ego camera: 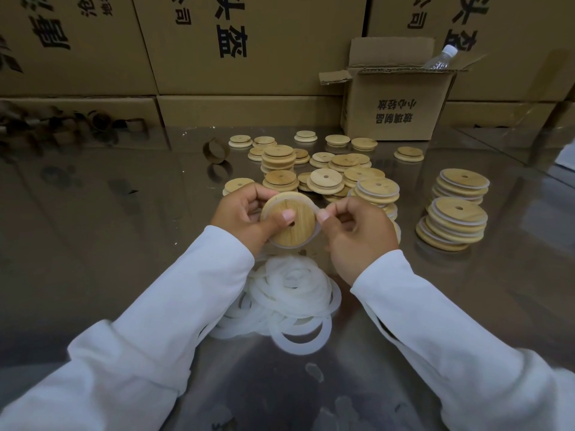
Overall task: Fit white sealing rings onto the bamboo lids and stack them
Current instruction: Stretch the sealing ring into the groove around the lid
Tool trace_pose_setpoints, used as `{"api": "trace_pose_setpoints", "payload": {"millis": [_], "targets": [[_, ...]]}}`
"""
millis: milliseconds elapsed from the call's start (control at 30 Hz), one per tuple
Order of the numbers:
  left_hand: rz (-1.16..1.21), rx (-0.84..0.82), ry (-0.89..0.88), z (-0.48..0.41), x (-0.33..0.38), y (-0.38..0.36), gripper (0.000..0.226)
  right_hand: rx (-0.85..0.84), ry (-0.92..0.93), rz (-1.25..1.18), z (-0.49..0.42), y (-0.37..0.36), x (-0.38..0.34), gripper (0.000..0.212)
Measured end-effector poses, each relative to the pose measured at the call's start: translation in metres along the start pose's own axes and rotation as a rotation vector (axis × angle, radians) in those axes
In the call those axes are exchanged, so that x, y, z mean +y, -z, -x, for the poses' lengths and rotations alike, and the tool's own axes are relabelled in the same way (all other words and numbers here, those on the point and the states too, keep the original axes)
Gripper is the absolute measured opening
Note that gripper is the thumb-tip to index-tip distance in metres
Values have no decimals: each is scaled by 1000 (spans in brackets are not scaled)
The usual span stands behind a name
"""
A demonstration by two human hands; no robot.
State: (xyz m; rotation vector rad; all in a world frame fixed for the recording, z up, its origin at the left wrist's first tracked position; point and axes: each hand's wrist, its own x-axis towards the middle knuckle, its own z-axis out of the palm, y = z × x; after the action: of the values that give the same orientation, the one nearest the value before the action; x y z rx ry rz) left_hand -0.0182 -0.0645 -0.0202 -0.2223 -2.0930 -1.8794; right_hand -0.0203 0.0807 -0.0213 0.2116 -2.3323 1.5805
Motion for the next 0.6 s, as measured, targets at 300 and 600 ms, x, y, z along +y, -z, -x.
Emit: {"api": "trace_pose_setpoints", "payload": {"millis": [300, 600], "targets": [[-15, -36, 18, -1, 2, 3, 18, -21, -4, -74, 3, 2, -3, 20], [-17, -44, 21, -2, 2, 4, 18, -64, -40, -151, 3, 2, -5, 15]]}}
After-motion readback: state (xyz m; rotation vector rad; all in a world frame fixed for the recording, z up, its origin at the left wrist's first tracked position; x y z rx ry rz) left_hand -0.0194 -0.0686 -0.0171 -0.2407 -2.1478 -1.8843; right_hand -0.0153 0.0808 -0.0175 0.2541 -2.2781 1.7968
